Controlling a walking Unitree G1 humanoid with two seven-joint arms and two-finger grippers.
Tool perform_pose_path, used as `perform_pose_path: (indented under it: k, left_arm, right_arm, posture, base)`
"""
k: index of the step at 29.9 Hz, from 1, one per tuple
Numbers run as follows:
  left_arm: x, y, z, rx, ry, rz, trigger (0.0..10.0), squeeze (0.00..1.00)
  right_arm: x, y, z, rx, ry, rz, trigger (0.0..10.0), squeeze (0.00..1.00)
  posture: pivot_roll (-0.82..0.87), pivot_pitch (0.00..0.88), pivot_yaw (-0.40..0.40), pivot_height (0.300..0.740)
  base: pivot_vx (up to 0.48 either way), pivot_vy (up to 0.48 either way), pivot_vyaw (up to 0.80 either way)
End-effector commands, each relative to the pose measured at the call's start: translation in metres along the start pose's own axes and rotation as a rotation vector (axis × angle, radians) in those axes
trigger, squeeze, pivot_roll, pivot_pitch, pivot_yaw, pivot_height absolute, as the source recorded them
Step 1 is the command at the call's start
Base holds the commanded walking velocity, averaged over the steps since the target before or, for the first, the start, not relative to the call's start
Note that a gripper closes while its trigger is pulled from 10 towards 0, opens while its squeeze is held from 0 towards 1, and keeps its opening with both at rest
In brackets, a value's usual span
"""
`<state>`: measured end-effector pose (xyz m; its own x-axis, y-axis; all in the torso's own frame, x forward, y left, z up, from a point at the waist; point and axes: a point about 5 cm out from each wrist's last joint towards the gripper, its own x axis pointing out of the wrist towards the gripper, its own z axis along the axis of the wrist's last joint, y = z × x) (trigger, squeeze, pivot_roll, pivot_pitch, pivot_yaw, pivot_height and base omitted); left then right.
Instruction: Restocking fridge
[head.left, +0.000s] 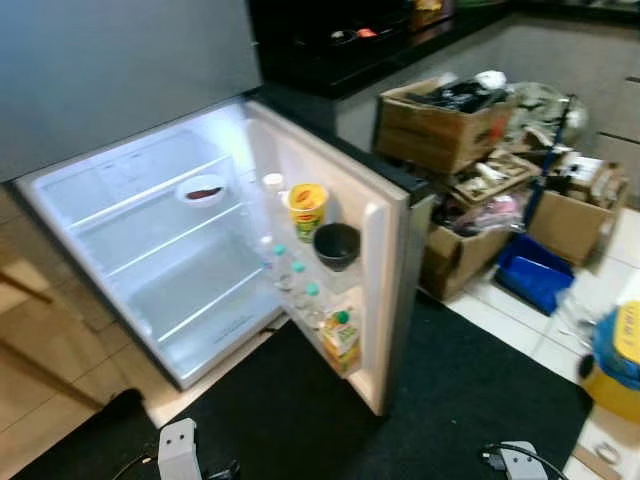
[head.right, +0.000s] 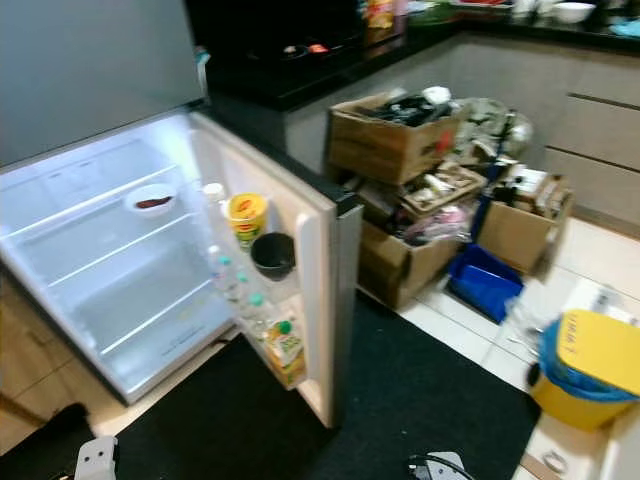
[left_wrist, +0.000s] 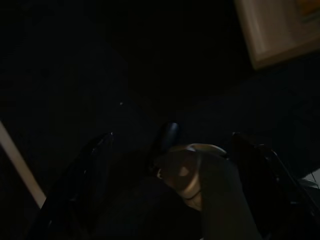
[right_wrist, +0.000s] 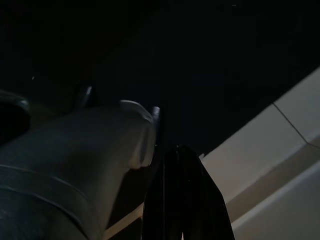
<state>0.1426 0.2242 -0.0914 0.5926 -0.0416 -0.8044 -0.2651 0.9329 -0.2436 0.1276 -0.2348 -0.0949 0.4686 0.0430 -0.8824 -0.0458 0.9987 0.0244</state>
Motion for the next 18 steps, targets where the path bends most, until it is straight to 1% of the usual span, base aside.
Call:
perform_pose_path:
  k: [1, 4, 5, 7, 12, 15, 16, 18]
  left_arm:
    - [0.000, 0.000, 0.001, 0.007, -0.001, 0.000, 10.0, 0.00]
    - [0.001, -0.001, 0.002, 0.014, 0.002, -0.002, 10.0, 0.00]
    - [0.001, -0.002, 0.002, 0.038, 0.008, -0.006, 10.0, 0.00]
    - [0.001, -0.003, 0.002, 0.053, 0.011, -0.009, 10.0, 0.00]
    - [0.002, -0.003, 0.003, 0.050, 0.008, -0.006, 10.0, 0.00]
    - [0.002, -0.003, 0.003, 0.049, 0.011, -0.010, 10.0, 0.00]
    - [0.002, -0.004, 0.002, 0.044, 0.016, -0.017, 10.0, 0.00]
    - [0.002, -0.004, 0.001, 0.053, 0.021, -0.019, 10.0, 0.00]
  right_arm:
    - [0.001, 0.002, 0.001, -0.007, -0.004, 0.007, 10.0, 0.00]
    - [0.001, 0.002, 0.001, -0.013, -0.002, -0.001, 10.0, 0.00]
    - [0.001, 0.001, 0.001, -0.022, -0.002, -0.022, 10.0, 0.00]
    - [0.001, -0.001, 0.002, -0.023, -0.005, -0.043, 10.0, 0.00]
    - [0.000, -0.003, 0.002, -0.029, -0.006, -0.063, 10.0, 0.00]
    - [-0.001, -0.008, 0.006, -0.022, -0.022, -0.109, 10.0, 0.00]
    - [-0.001, -0.012, 0.007, 0.010, -0.032, -0.134, 10.0, 0.00]
    - [-0.001, -0.012, 0.008, 0.008, -0.030, -0.137, 10.0, 0.00]
  posture:
    - [-0.08, 0.011, 0.038, 0.740]
    - [-0.08, 0.009, 0.036, 0.740]
    - [-0.08, 0.007, 0.036, 0.740]
    - [-0.08, 0.007, 0.035, 0.740]
    - [-0.08, 0.003, 0.031, 0.740]
    - [-0.08, 0.001, 0.030, 0.740]
    - [-0.08, 0.000, 0.030, 0.740]
    - [-0.07, 0.000, 0.030, 0.740]
  base:
    - [0.000, 0.000, 0.78]
    - [0.000, 0.000, 0.78]
    - [0.000, 0.000, 0.78]
    - [0.000, 0.000, 0.78]
    - [0.000, 0.000, 0.78]
    - [0.000, 0.000, 0.71]
    - [0.000, 0.000, 0.00]
    - [0.000, -0.150, 0.00]
